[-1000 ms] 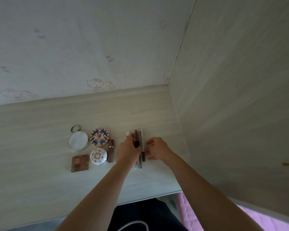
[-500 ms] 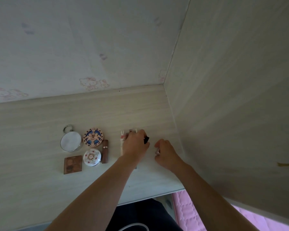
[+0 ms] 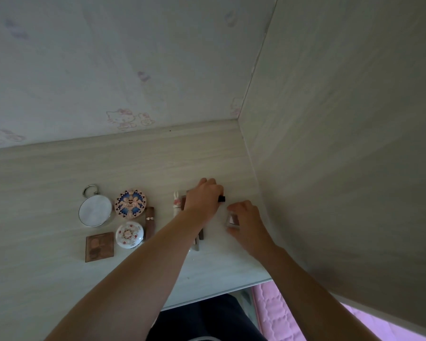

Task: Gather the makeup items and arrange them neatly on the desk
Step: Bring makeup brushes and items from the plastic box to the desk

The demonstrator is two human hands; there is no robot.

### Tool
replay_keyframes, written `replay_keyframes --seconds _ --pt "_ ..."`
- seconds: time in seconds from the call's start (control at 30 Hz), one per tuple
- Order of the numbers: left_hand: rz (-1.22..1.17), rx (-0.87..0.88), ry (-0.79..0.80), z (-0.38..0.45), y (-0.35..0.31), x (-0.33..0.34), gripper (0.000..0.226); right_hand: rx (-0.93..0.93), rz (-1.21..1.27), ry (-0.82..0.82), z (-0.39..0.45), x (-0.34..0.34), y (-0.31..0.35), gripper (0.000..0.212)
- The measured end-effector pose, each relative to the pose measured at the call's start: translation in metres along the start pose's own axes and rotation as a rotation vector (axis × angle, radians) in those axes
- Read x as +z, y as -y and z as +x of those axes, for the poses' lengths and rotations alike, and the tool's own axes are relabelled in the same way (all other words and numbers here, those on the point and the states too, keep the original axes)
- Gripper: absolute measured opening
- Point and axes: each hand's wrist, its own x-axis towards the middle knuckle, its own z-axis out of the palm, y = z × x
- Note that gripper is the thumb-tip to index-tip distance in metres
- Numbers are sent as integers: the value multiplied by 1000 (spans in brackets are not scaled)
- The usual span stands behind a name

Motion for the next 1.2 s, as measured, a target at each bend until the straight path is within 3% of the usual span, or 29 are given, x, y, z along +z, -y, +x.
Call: replay_keyframes --seconds 0.13,0.27,0.37,0.5,0.63,0.83,0.97,1.2 --pt "-73 -29 -95 -6 4 2 27 18 -22 -24 5 -1 1 46" --pt "-249 -177 -244 -27 0 6 53 29 -6 5 6 0 4 46" --pt "-335 -250 -254 -45 -4 8 65 28 -22 20 7 1 3 47" --pt "-457 -241 -244 -67 -13 16 62 40 28 14 7 -5 3 43" --pt "-576 -197 -182 -76 -23 21 47 73 103 -48 5 -12 3 12" --pt "-541 -133 -128 -63 -27 25 21 194 108 -80 8 -14 4 12" --pt "-475 -104 -135 -57 -21 26 22 239 81 -63 5 -14 3 16" --pt "-129 23 -232 -64 -8 26 27 308 104 -89 9 -9 12 20"
